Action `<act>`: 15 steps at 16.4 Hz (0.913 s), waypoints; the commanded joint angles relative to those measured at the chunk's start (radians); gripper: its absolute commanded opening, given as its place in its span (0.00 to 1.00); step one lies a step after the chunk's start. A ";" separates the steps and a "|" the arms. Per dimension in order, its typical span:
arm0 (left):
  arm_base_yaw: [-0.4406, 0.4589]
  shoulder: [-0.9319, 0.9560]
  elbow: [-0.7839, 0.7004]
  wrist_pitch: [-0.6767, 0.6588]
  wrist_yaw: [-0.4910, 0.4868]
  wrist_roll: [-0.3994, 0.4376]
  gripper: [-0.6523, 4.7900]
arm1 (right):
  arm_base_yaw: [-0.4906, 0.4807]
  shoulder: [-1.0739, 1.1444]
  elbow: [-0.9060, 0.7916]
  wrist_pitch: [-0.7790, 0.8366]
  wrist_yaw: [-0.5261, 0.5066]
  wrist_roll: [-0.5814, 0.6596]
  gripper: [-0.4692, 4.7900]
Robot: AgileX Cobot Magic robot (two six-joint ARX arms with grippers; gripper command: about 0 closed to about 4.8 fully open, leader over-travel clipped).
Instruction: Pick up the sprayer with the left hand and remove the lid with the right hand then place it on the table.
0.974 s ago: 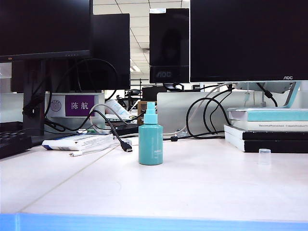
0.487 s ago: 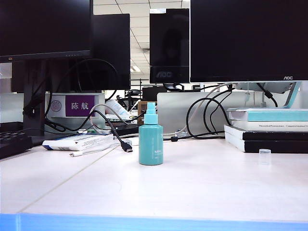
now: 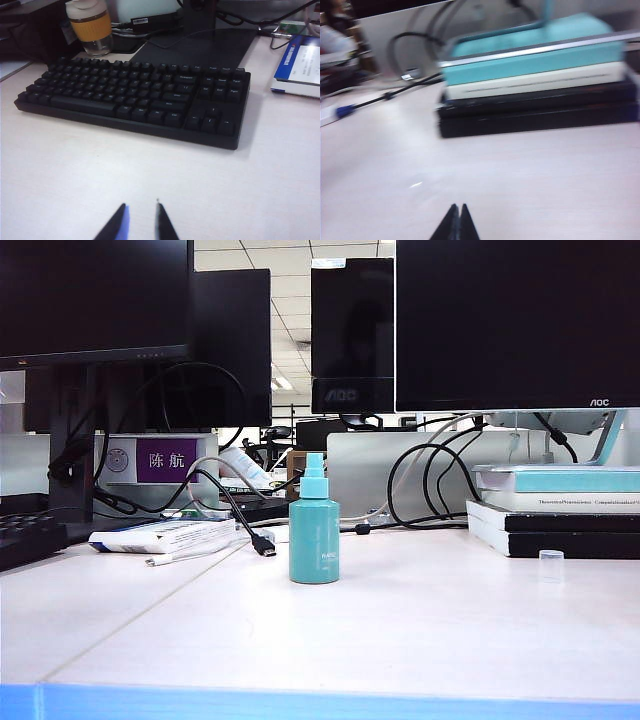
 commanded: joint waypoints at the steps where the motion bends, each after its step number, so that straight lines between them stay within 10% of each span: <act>1: 0.008 -0.004 -0.005 -0.005 0.009 -0.002 0.27 | -0.051 -0.001 -0.005 -0.028 0.003 0.000 0.09; 4: 0.122 -0.004 -0.005 -0.004 0.015 -0.002 0.27 | -0.025 -0.001 -0.005 -0.022 -0.021 0.000 0.09; 15: 0.072 -0.003 -0.013 0.016 0.131 -0.002 0.27 | -0.025 -0.001 -0.004 -0.019 -0.064 0.000 0.09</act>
